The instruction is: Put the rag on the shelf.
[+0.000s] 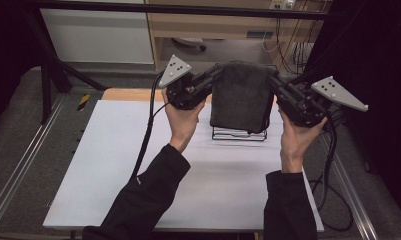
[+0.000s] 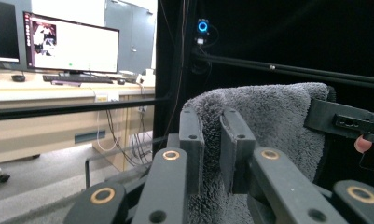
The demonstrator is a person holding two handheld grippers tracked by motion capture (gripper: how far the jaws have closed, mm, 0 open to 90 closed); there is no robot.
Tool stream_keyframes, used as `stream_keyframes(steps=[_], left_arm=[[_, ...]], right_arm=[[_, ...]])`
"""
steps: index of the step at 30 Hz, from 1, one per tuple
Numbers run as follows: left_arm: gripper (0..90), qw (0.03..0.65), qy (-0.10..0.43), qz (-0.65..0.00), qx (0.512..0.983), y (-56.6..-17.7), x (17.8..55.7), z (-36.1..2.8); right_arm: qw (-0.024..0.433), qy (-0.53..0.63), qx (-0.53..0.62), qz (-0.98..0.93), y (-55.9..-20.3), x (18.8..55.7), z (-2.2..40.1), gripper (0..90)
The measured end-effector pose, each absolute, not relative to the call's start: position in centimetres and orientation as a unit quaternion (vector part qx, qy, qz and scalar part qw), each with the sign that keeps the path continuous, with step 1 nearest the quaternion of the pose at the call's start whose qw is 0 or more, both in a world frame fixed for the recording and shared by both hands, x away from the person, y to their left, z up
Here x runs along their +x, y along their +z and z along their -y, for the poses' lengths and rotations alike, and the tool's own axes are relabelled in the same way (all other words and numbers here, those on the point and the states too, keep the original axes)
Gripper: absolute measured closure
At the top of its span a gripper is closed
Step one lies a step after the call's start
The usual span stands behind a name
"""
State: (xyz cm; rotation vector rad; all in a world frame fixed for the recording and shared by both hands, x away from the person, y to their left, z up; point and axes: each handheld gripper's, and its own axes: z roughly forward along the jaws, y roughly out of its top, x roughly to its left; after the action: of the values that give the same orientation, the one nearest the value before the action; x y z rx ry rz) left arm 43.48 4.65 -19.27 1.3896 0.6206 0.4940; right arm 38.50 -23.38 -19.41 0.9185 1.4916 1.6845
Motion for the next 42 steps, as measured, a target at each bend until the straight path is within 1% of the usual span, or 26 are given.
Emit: stream_keyframes(steps=[10, 20, 25, 34, 42], left_arm=[[80.0, 0.7, 0.243, -0.254, 0.622, -16.1, 44.5, -3.1], [79.9, 0.702, 0.254, -0.253, 0.616, -13.6, 46.0, -1.9], [80.0, 0.703, 0.255, -0.259, 0.611, -13.0, 47.1, -1.6], [79.9, 0.693, 0.282, -0.256, 0.612, -11.1, 48.8, -1.2], [79.9, 0.694, 0.287, -0.26, 0.606, -11.3, 50.6, -1.2]], right_arm=[[0.366, 0.655, 0.346, -0.563, -16.5, 39.7, 24.7, 81.5], [0.38, 0.656, 0.344, -0.554, -13.7, 41.4, 25.4, 81.5], [0.38, 0.659, 0.344, -0.55, -12.9, 43.0, 25.6, 81.5], [0.381, 0.671, 0.336, -0.539, -11.7, 45.9, 25.8, 81.5], [0.381, 0.667, 0.337, -0.545, -11.1, 48.0, 25.6, 81.5]])
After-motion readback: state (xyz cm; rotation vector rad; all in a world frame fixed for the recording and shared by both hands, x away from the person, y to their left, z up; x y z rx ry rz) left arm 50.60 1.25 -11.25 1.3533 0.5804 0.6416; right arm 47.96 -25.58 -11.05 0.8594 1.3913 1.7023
